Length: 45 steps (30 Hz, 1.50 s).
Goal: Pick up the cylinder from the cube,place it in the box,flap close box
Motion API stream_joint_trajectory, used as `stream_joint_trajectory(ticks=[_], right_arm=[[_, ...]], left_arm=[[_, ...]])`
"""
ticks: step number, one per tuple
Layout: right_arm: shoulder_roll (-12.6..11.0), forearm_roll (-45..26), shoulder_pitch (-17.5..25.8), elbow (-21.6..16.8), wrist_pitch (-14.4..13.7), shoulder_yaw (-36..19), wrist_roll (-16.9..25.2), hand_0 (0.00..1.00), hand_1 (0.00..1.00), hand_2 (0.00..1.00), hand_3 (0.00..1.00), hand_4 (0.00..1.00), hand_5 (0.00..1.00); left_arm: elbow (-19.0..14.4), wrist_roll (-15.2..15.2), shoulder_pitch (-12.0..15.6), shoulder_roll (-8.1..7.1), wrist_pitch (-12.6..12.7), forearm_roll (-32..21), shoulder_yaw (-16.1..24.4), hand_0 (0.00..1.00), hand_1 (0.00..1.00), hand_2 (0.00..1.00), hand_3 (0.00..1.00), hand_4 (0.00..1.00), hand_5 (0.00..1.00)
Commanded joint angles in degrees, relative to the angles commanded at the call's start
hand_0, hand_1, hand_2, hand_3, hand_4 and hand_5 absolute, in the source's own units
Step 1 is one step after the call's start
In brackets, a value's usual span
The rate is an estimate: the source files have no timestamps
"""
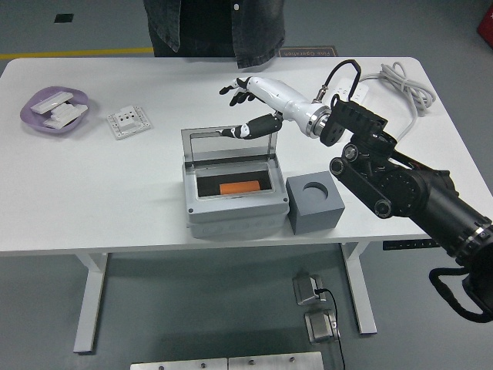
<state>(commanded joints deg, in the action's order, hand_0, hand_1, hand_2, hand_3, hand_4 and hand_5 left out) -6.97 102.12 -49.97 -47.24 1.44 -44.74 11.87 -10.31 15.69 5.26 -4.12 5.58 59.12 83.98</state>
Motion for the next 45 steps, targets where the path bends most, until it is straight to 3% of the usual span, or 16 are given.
stream_joint_trajectory(ticks=[5,17,29,45], right_arm=[[-0.54,0.32,0.90,-1.07,-0.34,0.98,-0.22,0.770,0.722,0.706,0.801,0.918,0.424],[-4.40,3.29,4.36,-12.80,-0.99,4.03,-1.99,0.770,0.719,0.702,0.805,0.924,0.458],[-6.77,4.03,7.12,-17.00,-0.99,5.35,-2.67,0.768,0.705,0.698,0.805,0.921,0.461],[-9.30,5.53,9.81,-25.35,-1.35,6.38,-3.81,0.742,0.694,0.694,0.805,0.912,0.465]], left_arm=[[0.00,-0.21,-0.07,0.13,-0.10,-0.23,-0.12,0.822,0.811,0.777,0.838,0.725,0.477],[0.00,-0.35,0.12,0.51,-0.03,-0.84,-0.35,0.822,0.811,0.777,0.838,0.725,0.477],[0.00,-0.45,0.14,0.73,0.03,-1.31,-0.56,0.822,0.811,0.777,0.838,0.725,0.477],[0.00,-0.42,0.38,0.83,0.13,-1.48,-0.44,0.822,0.811,0.777,0.838,0.725,0.477]])
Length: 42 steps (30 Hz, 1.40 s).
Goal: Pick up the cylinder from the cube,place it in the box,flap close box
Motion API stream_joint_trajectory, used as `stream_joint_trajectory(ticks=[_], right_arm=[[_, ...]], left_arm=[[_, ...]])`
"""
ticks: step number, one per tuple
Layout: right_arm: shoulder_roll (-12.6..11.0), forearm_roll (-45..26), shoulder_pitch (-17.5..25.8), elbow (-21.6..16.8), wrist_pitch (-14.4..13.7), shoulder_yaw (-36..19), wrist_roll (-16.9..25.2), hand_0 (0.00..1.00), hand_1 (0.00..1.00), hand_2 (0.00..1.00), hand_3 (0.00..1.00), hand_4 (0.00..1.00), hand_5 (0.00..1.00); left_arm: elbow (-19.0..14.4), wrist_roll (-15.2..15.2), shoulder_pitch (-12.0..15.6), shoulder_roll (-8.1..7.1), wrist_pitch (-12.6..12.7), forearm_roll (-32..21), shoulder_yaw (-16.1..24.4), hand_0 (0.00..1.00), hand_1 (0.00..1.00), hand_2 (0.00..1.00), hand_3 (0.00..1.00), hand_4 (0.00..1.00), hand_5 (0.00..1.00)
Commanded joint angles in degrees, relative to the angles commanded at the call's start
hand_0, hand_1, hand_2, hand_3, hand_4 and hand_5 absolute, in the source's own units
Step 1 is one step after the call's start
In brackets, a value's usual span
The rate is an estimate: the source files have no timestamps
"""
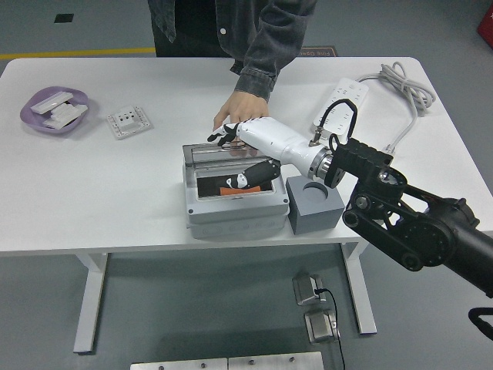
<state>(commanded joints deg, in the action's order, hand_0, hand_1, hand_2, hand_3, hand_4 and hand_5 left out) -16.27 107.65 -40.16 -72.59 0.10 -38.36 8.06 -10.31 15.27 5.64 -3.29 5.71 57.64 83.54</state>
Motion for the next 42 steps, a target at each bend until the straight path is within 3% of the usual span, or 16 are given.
stream_joint_trajectory(ticks=[16,42], right_arm=[[-2.00,0.77,2.78,-5.81,-0.02,0.81,-0.75,0.719,0.675,0.694,0.804,0.900,0.462],[-4.58,0.78,8.02,-11.45,-0.57,1.80,-1.57,0.705,0.667,0.693,0.803,0.885,0.458]], left_arm=[[0.00,0.09,0.27,0.02,0.07,-0.09,0.00,0.822,0.811,0.777,0.838,0.725,0.477],[0.00,-0.07,0.33,0.03,0.23,-0.25,-0.01,0.822,0.811,0.777,0.838,0.725,0.477]])
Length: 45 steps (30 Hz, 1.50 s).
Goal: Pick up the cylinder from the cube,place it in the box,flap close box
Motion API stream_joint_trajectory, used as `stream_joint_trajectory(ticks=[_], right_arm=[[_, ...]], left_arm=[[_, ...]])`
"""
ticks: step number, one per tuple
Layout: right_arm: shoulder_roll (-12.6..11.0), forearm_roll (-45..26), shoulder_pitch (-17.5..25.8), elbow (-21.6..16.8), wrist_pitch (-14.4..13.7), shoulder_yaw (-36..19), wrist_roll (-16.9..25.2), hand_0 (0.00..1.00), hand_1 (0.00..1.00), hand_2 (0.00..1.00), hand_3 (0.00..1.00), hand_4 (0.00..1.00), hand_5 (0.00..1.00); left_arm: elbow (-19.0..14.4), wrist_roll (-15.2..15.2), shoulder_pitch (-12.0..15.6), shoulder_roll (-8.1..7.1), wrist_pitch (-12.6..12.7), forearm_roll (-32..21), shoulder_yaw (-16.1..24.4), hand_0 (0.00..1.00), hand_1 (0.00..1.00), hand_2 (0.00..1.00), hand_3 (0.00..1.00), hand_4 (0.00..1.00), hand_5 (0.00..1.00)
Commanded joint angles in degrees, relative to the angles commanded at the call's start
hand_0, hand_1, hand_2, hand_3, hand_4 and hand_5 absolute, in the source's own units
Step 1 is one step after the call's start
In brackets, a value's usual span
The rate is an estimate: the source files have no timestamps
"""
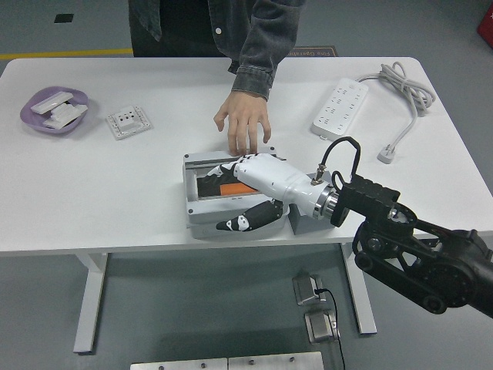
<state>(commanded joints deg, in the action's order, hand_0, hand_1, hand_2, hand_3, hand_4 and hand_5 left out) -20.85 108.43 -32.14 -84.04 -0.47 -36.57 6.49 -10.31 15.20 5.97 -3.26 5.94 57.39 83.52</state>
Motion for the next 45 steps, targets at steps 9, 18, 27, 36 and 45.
stream_joint_trajectory(ticks=[9,18,27,36,45], right_arm=[[-0.57,-0.31,1.35,-0.07,-0.13,0.07,0.02,0.706,0.666,0.693,0.803,0.879,0.456],[-1.79,-0.87,-1.23,-2.07,0.52,-2.26,-0.42,0.708,0.665,0.688,0.803,0.876,0.453],[0.33,-2.36,-3.68,6.27,0.16,-5.37,1.39,0.701,0.650,0.684,0.803,0.871,0.449],[-0.22,-2.26,-0.31,9.48,0.08,-5.37,1.41,0.697,0.641,0.682,0.800,0.865,0.445],[-2.62,-0.49,4.21,2.19,-0.03,-6.12,0.32,0.693,0.636,0.680,0.799,0.860,0.443]], left_arm=[[0.00,-0.03,-0.05,0.07,0.06,-0.03,0.00,0.822,0.811,0.777,0.838,0.725,0.477],[0.00,0.06,-0.18,0.09,0.08,0.13,-0.06,0.822,0.811,0.777,0.838,0.725,0.477],[0.00,0.20,-0.19,0.23,0.03,0.21,-0.32,0.822,0.811,0.777,0.838,0.725,0.477],[0.00,0.03,-0.15,0.41,-0.08,-0.08,-0.60,0.822,0.811,0.777,0.838,0.725,0.477],[0.00,-0.02,0.02,0.37,-0.08,0.00,-0.42,0.822,0.811,0.777,0.838,0.725,0.477]])
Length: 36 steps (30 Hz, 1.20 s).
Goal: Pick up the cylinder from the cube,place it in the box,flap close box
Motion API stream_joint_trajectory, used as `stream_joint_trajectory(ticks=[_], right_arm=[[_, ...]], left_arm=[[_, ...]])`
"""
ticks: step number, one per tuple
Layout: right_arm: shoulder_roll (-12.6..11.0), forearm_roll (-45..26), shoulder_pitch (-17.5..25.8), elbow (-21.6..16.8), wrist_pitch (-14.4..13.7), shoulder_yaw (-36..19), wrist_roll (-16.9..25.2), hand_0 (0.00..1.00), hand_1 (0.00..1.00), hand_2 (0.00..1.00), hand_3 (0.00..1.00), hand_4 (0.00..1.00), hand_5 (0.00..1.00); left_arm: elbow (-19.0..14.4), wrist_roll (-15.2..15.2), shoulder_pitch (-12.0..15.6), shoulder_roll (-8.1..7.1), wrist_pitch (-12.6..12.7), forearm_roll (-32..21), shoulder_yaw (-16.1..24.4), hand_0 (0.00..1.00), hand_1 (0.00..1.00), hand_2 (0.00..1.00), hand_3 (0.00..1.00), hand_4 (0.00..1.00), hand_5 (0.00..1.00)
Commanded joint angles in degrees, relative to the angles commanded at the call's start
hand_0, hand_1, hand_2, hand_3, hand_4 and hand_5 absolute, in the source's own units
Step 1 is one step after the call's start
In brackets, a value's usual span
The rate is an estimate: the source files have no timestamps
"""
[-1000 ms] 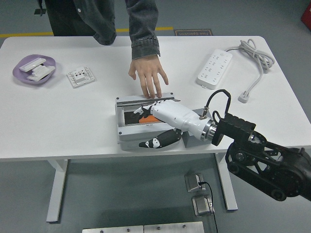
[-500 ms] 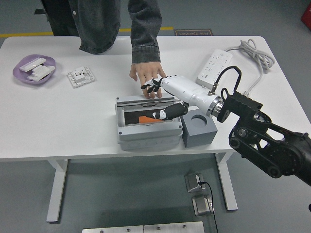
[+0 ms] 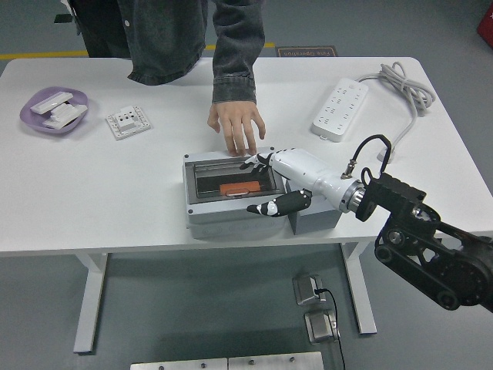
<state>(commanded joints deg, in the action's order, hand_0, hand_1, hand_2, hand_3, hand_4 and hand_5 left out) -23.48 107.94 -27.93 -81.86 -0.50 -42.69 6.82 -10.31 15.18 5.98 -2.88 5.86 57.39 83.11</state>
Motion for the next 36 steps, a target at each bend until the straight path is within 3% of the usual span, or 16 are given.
stream_joint_trajectory(ticks=[9,17,22,28,36], right_arm=[[-0.29,0.63,1.30,-1.73,0.21,-2.74,-0.39,0.698,0.637,0.679,0.799,0.856,0.443],[-0.31,1.83,7.44,-5.86,1.91,-12.16,-1.91,0.697,0.633,0.678,0.797,0.845,0.435],[3.76,-1.19,13.90,-8.49,2.55,-20.15,-1.34,0.697,0.633,0.678,0.797,0.845,0.435],[9.71,-12.69,21.55,-4.76,0.22,-28.54,4.81,0.700,0.630,0.674,0.784,0.843,0.436],[11.57,-28.47,25.47,-1.16,-0.61,-30.69,8.98,0.679,0.623,0.665,0.739,0.835,0.439]], left_arm=[[0.00,0.30,0.24,-0.10,0.13,0.34,0.24,0.822,0.811,0.777,0.838,0.725,0.477],[0.00,0.85,0.88,-0.39,0.25,0.32,0.03,0.822,0.811,0.777,0.838,0.725,0.477],[0.00,1.01,1.33,-0.60,0.31,0.16,-0.16,0.822,0.811,0.777,0.838,0.725,0.477],[0.00,1.08,1.60,-0.71,0.28,0.14,-0.30,0.822,0.811,0.777,0.838,0.725,0.477],[0.00,1.26,1.59,-1.30,0.27,0.67,-0.10,0.822,0.811,0.777,0.838,0.725,0.477]])
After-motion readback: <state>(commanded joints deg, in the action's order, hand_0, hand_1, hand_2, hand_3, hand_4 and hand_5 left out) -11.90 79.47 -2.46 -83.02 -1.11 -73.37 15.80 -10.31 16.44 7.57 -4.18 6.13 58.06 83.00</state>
